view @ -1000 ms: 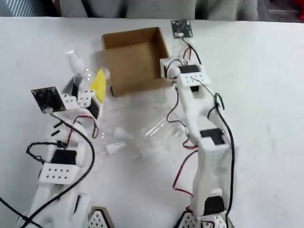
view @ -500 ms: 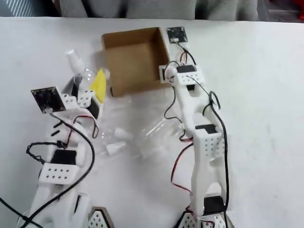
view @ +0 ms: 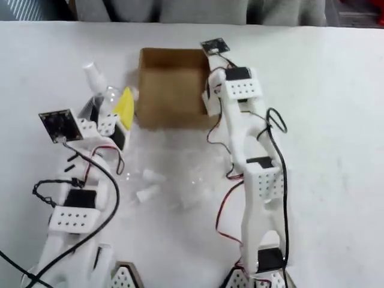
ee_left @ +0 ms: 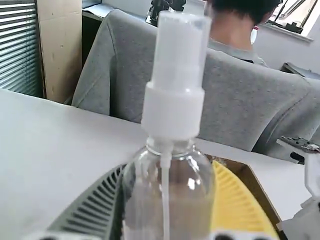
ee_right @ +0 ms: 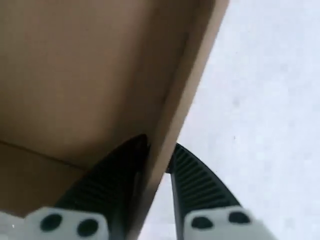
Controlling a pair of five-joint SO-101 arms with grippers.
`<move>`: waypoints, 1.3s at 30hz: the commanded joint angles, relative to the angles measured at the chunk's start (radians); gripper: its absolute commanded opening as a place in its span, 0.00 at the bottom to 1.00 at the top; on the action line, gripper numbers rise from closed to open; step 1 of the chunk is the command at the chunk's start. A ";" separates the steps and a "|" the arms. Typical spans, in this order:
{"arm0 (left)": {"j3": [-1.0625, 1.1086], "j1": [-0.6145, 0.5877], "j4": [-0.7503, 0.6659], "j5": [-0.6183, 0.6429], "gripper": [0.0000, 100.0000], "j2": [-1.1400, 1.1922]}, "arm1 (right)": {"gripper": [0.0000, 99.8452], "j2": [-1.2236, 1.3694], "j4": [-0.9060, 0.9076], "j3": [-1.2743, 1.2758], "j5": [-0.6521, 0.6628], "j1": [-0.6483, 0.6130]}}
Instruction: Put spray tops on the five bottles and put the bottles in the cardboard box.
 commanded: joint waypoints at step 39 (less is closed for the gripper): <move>0.000 0.001 -0.026 0.003 0.02 -0.025 | 0.02 -0.122 0.262 0.077 -0.017 -0.044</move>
